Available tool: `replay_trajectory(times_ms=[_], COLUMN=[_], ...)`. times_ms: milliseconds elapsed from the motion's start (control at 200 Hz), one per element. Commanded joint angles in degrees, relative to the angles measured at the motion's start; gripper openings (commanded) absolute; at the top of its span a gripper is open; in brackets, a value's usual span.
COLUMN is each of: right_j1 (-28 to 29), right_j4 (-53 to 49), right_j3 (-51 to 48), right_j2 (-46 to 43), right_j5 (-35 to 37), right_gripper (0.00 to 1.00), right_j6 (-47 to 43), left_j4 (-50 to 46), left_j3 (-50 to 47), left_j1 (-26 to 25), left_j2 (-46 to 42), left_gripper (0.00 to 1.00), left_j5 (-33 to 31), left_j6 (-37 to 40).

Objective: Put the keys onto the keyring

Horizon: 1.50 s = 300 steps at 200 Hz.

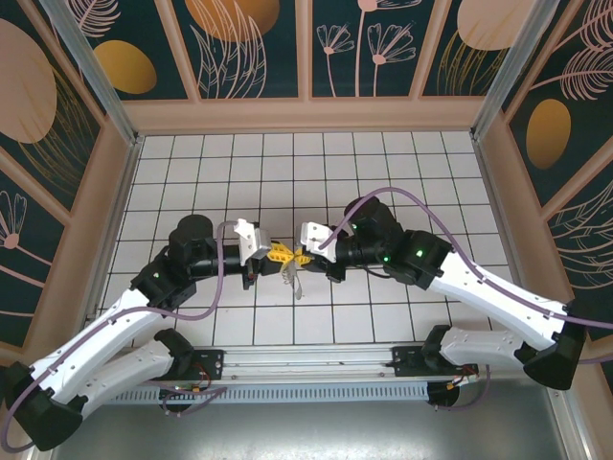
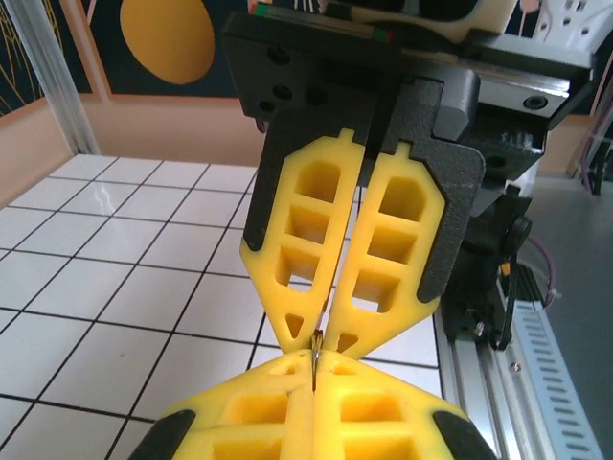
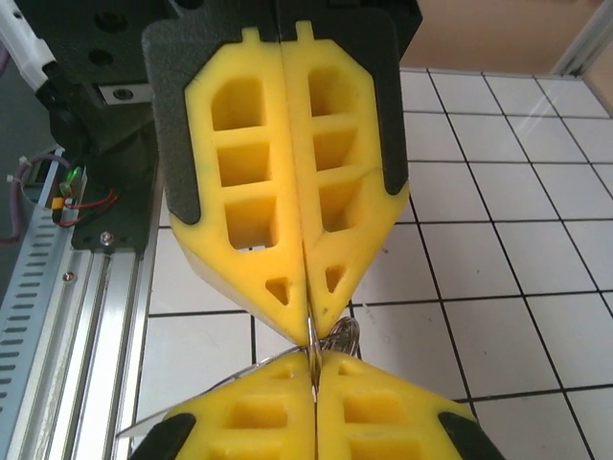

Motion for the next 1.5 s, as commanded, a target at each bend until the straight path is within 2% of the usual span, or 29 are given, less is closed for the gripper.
replay_trajectory(times_ms=[0, 305, 365, 465, 505, 621, 726, 811, 916, 991, 1066, 1101, 1306, 1406, 1496], right_j1=[0.4, 0.3, 0.2, 0.2, 0.1, 0.0, -0.1, -0.1, 0.0, 0.1, 0.4, 0.5, 1.1, 1.0, 0.7], right_j4=[3.6, 8.7, 9.2, 9.8, 10.1, 10.3, 9.3, 6.9, 2.4, -0.7, -3.4, -4.6, -5.9, -2.9, 0.5], right_j3=[-2.0, -5.3, -5.4, -5.4, -5.3, -5.4, -4.7, -3.0, 0.6, 3.5, 5.7, 6.6, 8.0, 6.1, 3.3], right_j2=[-1.4, -3.6, -3.7, -3.7, -4.0, -4.9, -5.1, -4.0, -0.9, 1.3, 3.5, 4.5, 4.6, 2.2, 0.3], right_j5=[-1.7, -4.3, -4.5, -3.8, -3.5, -3.1, -2.6, -1.7, -1.2, -1.4, -1.1, -0.9, -0.1, -1.5, -3.1], right_gripper=[0.1, 0.17, 0.14, 0.04, 0.0, 0.0, 0.0, 0.0, 0.0, 0.0, 0.0, 0.0, 0.0, 0.0, 0.0], right_j6=[1.9, 4.2, 4.3, 4.4, 4.4, 4.2, 3.4, 2.2, 0.4, -0.7, -1.6, -2.1, -2.5, -1.2, 0.5], left_j4=[12.3, 19.3, 20.4, 20.7, 19.3, 14.6, 4.9, -2.7, -9.0, -11.4, -12.7, -12.8, -10.9, -5.1, 5.5], left_j3=[-1.4, -4.8, -5.3, -5.5, -5.1, -3.9, -0.5, 2.3, 4.7, 5.7, 6.5, 6.6, 5.2, 2.9, -0.3], left_j1=[0.0, 0.0, 0.0, 0.0, 0.0, 0.0, 0.0, 0.0, 0.0, 0.0, 0.0, 0.0, 0.0, 0.0, 0.0], left_j2=[-2.2, -4.2, -4.2, -3.6, -3.1, -2.9, -1.9, -0.8, 1.1, 2.8, 4.5, 4.9, 4.7, 2.4, 0.1], left_gripper=[0.0, 0.0, 0.0, 0.0, 0.0, 0.0, 0.0, 0.16, 0.2, 0.16, 0.03, 0.0, 0.0, 0.0, 0.0], left_j5=[1.8, 3.0, 3.7, 4.6, 5.0, 4.9, 3.6, 1.9, 1.1, 1.2, 1.5, 1.6, 1.2, 1.5, 3.2], left_j6=[-6.2, -10.4, -11.0, -11.4, -10.8, -8.8, -4.2, -0.3, 3.7, 5.8, 7.2, 7.5, 6.9, 3.0, -3.9])
